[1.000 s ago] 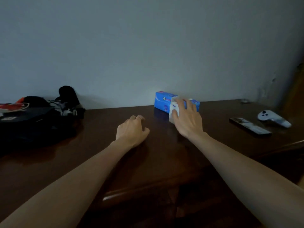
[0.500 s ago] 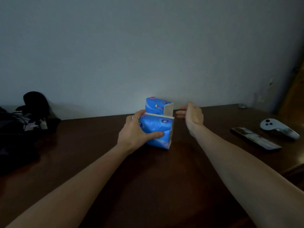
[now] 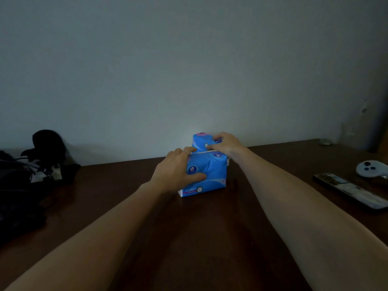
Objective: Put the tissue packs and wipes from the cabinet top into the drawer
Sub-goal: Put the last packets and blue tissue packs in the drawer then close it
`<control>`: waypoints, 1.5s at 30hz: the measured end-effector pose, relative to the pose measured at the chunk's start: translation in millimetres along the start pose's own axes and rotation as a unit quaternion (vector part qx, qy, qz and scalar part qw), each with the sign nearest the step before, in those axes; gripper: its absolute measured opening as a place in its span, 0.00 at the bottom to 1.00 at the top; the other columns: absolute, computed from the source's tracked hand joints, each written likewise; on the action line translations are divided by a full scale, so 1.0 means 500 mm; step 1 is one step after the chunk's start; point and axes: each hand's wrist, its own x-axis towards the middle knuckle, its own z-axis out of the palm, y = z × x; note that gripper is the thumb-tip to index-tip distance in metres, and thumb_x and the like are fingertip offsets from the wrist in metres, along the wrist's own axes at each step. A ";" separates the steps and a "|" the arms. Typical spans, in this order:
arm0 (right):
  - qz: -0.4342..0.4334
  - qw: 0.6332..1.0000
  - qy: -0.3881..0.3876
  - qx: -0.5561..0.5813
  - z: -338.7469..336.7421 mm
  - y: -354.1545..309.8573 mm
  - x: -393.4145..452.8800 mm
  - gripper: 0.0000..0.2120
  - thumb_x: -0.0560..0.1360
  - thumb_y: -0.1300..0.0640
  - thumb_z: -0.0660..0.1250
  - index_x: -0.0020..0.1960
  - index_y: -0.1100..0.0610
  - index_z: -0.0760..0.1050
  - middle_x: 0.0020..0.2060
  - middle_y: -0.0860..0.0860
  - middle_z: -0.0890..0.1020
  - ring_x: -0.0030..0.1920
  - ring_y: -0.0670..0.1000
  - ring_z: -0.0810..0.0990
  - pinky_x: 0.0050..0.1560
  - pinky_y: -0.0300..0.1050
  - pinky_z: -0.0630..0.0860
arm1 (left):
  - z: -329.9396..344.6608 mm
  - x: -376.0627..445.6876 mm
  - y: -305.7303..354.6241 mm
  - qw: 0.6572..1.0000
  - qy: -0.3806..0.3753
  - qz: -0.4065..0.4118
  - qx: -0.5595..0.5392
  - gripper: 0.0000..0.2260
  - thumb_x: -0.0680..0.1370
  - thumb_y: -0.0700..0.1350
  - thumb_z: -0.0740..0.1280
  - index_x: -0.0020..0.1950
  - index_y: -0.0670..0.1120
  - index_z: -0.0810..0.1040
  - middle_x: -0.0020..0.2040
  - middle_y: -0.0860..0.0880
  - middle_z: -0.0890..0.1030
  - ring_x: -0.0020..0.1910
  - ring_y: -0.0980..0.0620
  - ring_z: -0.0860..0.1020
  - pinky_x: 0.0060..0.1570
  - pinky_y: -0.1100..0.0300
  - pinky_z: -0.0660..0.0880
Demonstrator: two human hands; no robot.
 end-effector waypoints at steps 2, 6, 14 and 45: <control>-0.023 0.996 0.033 -0.078 -0.004 0.006 -0.007 0.17 0.76 0.54 0.73 0.63 0.56 0.75 0.63 0.54 0.79 0.62 0.57 0.77 0.62 0.50 0.74 | 0.002 -0.008 0.002 1.000 0.000 -0.004 0.025 0.39 0.70 0.69 0.69 0.76 0.55 0.64 0.60 0.49 0.73 0.59 0.49 0.73 0.56 0.51 0.76; -0.035 0.992 0.064 -0.105 -0.012 0.015 -0.077 0.09 0.77 0.58 0.68 0.56 0.50 0.72 0.62 0.53 0.80 0.58 0.58 0.78 0.52 0.47 0.73 | -0.005 -0.040 0.023 0.997 0.007 -0.040 0.067 0.37 0.73 0.68 0.67 0.77 0.53 0.62 0.62 0.45 0.72 0.61 0.46 0.73 0.56 0.51 0.76; -0.009 0.991 0.087 -0.102 -0.046 -0.002 -0.346 0.19 0.73 0.46 0.74 0.59 0.46 0.69 0.56 0.55 0.71 0.43 0.56 0.77 0.44 0.47 0.73 | -0.086 -0.209 0.107 0.987 0.041 -0.104 0.114 0.34 0.75 0.65 0.67 0.74 0.49 0.65 0.63 0.42 0.72 0.61 0.43 0.73 0.55 0.49 0.76; 0.427 0.795 -0.328 0.279 0.448 0.246 -1.251 0.24 0.76 0.47 0.71 0.67 0.57 0.73 0.58 0.63 0.81 0.55 0.62 0.83 0.48 0.59 0.84 | 0.061 -1.347 0.009 0.636 0.182 -0.620 -0.422 0.20 0.68 0.56 0.80 0.54 0.49 0.79 0.43 0.49 0.86 0.39 0.47 0.86 0.37 0.52 0.84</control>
